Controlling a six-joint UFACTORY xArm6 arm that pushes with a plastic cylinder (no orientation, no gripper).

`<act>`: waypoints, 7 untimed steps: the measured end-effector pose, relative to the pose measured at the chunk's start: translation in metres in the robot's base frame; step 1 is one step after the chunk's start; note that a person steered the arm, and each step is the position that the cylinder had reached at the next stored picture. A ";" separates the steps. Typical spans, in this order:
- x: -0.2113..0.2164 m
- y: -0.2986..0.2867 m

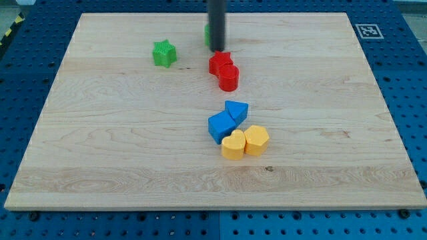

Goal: Move the green circle diagonally to the red circle

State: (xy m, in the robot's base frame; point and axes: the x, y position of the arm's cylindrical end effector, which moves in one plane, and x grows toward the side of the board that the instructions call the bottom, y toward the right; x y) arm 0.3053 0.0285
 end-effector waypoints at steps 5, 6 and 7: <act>0.031 -0.017; 0.002 -0.023; -0.009 -0.054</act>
State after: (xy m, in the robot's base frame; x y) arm 0.2961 -0.0259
